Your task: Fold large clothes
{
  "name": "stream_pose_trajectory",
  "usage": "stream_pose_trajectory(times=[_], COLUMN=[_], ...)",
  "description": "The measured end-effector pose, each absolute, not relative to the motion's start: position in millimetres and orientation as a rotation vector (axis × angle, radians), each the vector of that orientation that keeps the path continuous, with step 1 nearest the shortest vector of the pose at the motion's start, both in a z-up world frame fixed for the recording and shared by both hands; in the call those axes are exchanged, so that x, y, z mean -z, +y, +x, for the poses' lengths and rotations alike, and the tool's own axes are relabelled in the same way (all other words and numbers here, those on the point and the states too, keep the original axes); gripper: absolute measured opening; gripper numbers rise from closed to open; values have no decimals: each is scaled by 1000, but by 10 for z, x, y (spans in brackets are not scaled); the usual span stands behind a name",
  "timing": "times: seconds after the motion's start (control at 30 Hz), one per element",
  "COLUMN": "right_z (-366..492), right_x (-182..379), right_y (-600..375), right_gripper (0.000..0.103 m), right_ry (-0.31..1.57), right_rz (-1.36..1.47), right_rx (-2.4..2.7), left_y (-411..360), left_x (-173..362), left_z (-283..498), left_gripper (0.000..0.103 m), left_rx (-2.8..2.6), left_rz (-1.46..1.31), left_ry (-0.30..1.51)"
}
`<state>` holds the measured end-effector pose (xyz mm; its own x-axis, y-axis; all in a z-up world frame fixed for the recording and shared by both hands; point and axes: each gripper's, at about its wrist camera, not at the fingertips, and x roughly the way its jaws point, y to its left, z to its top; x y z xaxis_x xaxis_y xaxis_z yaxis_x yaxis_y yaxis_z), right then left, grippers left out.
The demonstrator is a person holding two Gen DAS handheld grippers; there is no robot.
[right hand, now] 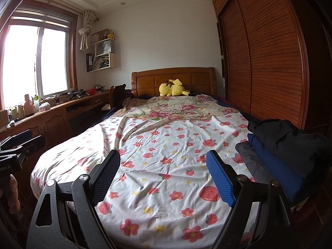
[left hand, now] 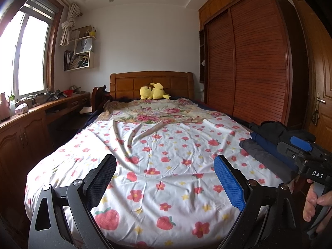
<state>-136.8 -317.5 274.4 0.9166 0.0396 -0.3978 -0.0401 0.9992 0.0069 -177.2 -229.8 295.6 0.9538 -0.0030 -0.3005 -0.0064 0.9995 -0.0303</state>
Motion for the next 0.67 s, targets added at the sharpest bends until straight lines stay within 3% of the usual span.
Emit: stream_pose_trajectory(times=[0.67], right_z=[-1386], right_x=[-2728], right_y=[-3196], right_gripper=[85], right_ry=[410], right_rz=[1], right_rx=[-41], left_y=[-2302], left_x=[-2961], left_z=[-1766], left_gripper=[95], left_rx=[-3], left_rz=[-30], left_ry=[305])
